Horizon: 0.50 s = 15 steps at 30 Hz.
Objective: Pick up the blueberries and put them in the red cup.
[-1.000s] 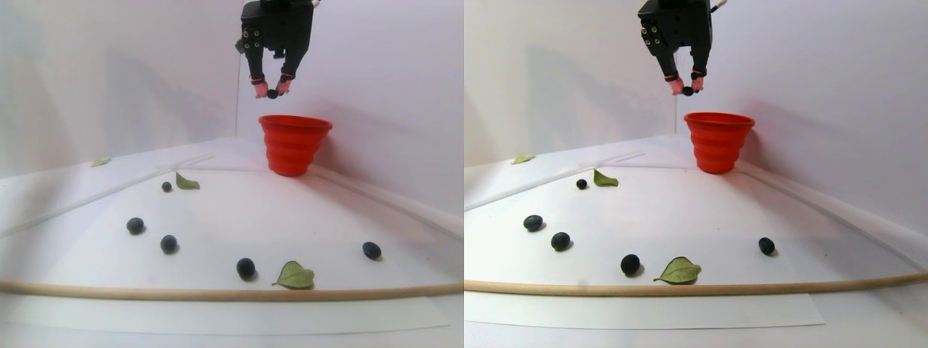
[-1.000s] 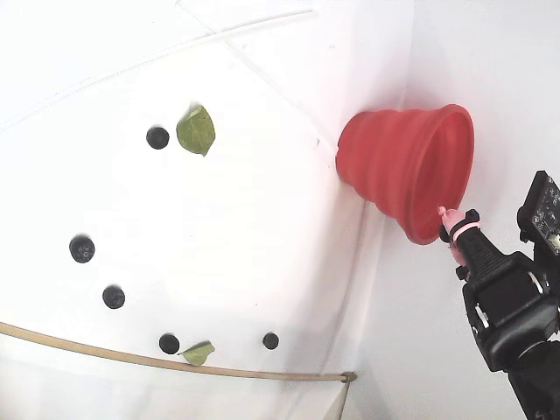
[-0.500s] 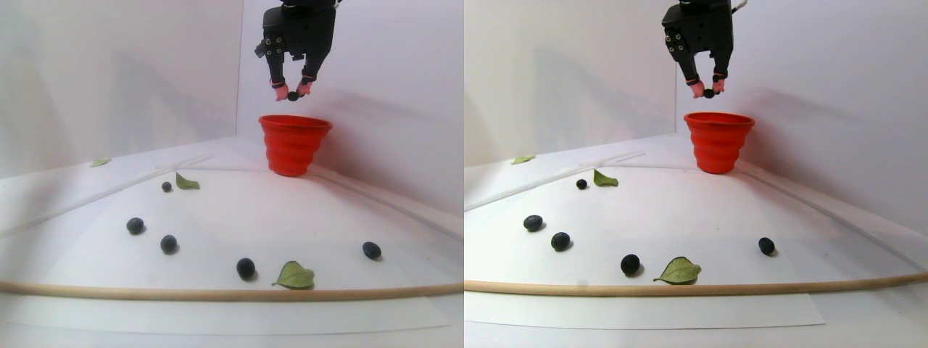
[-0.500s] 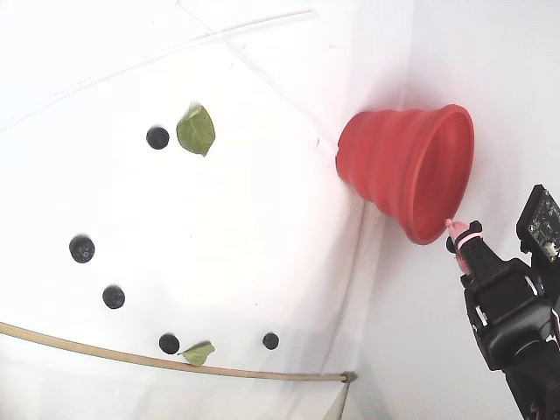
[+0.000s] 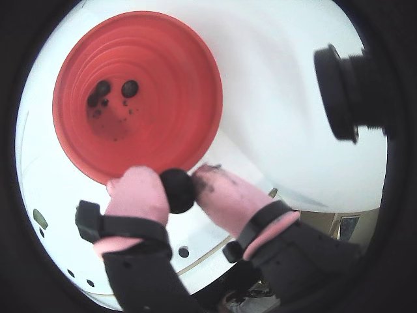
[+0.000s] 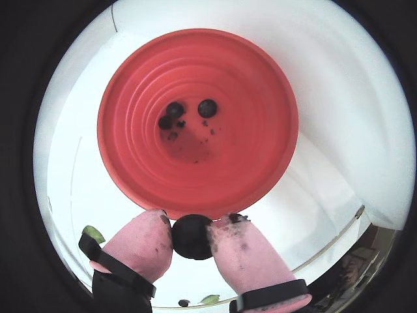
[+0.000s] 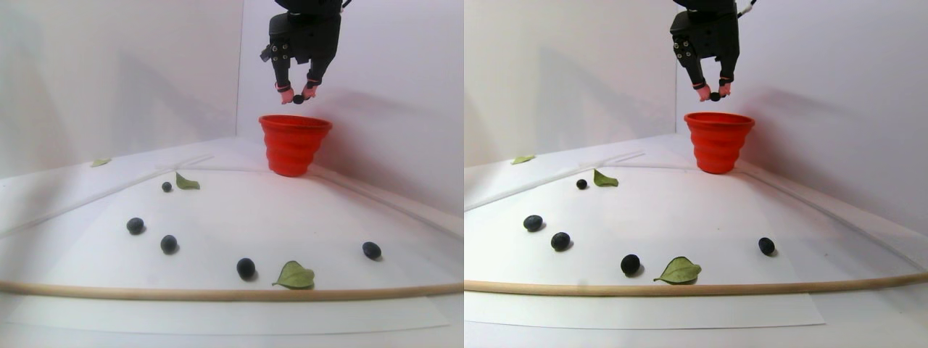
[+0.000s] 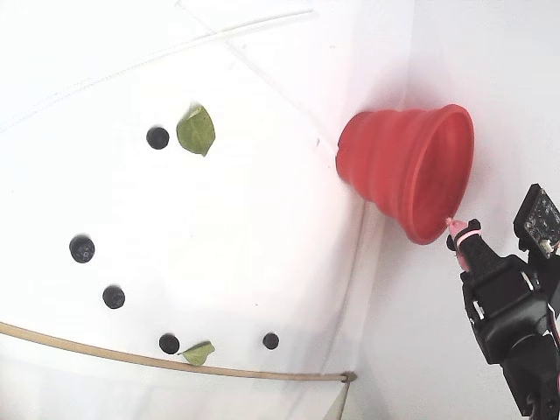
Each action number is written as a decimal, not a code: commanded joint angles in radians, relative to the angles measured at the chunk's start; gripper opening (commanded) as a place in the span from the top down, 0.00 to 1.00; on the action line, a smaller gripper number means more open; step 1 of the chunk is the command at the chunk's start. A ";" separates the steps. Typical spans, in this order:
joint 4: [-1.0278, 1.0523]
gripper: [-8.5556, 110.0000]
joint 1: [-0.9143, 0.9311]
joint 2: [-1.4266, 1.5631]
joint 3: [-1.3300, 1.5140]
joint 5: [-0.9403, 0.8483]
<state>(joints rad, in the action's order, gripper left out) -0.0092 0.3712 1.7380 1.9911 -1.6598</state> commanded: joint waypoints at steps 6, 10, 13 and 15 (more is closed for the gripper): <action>-0.054 0.84 0.049 -0.015 -0.112 -0.028; -0.055 0.84 0.052 -0.040 -0.143 -0.031; -0.063 0.84 0.054 -0.058 -0.156 -0.035; -0.066 0.84 0.057 -0.077 -0.173 -0.037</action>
<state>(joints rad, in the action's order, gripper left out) -0.0491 0.3758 1.6398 1.9190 -1.6843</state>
